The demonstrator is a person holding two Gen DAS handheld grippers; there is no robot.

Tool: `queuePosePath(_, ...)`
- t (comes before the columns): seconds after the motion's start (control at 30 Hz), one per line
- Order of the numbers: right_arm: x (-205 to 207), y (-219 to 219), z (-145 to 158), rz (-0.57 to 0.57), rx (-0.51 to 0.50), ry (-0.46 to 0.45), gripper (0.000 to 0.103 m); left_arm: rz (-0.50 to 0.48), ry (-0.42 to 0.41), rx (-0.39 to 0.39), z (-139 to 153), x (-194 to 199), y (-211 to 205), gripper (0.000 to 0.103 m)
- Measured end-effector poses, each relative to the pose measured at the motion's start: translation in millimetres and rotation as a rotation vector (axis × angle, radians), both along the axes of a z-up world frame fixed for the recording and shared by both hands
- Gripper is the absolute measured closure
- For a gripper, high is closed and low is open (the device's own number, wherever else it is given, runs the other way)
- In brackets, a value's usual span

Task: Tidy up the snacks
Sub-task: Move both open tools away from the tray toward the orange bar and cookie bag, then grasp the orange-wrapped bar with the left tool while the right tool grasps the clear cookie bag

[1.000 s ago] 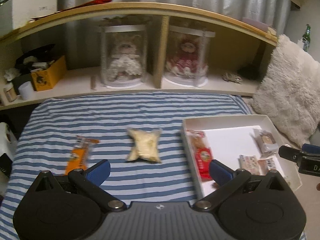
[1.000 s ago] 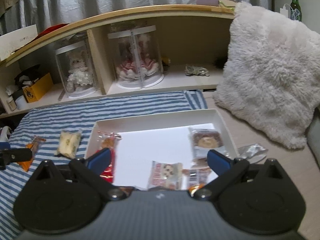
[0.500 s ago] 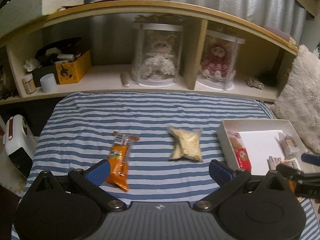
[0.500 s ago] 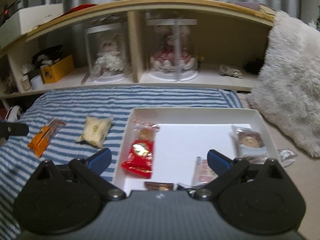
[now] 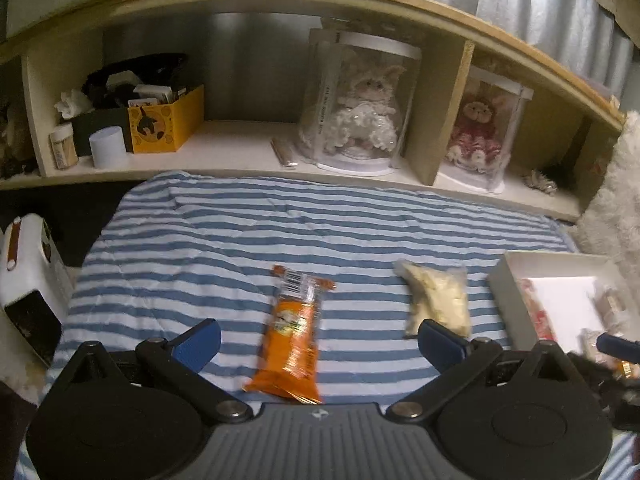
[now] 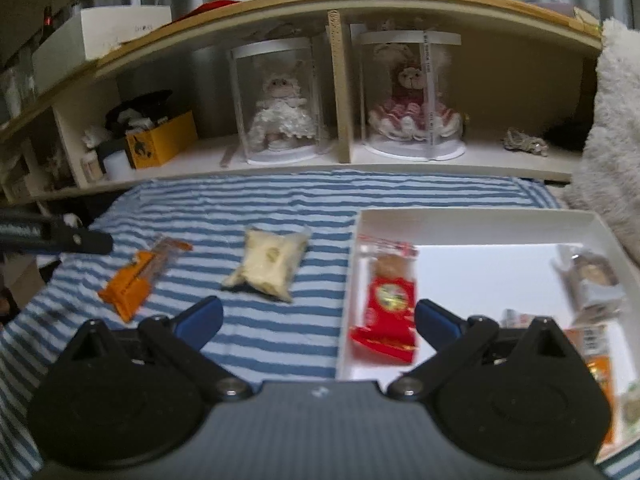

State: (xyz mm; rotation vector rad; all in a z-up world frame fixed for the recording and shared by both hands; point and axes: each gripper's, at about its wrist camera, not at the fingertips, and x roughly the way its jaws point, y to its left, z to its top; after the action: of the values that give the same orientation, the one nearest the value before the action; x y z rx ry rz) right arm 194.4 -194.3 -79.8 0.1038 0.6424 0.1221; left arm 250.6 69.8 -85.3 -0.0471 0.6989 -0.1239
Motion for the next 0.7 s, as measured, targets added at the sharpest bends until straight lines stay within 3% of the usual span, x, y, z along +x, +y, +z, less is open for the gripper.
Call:
queuePosePath(0.2,34.1,11.2,-9.6,-0.031,0.159,0.031,0.0,-0.07,-0.024,0.062,-18.2,10.5,4.1,0.0)
queuePosePath(0.3,59.2,26.2,-13.7,-0.037,0.178,0.048,0.002,-0.081,-0.015,0.053,-26.8,14.4,5.7,0.0)
queuePosePath(0.37,77.1,38.8,-18.1,-0.036,0.179,0.066,0.008,-0.086,-0.005,0.032,-31.5,17.5,6.6,0.003)
queuePosePath(0.43,93.9,49.3,-24.8,-0.036,0.172,0.093,0.016,-0.1,0.006,0.018,-35.8,20.9,6.8,0.016)
queuePosePath(0.53,114.7,61.6,-35.3,-0.06,0.149,0.129,0.02,-0.11,0.036,0.006,-43.9,27.2,5.1,0.032)
queuePosePath(0.7,138.9,71.3,-49.7,-0.083,0.126,0.178,0.029,-0.101,0.072,0.035,-55.6,33.2,3.1,0.049)
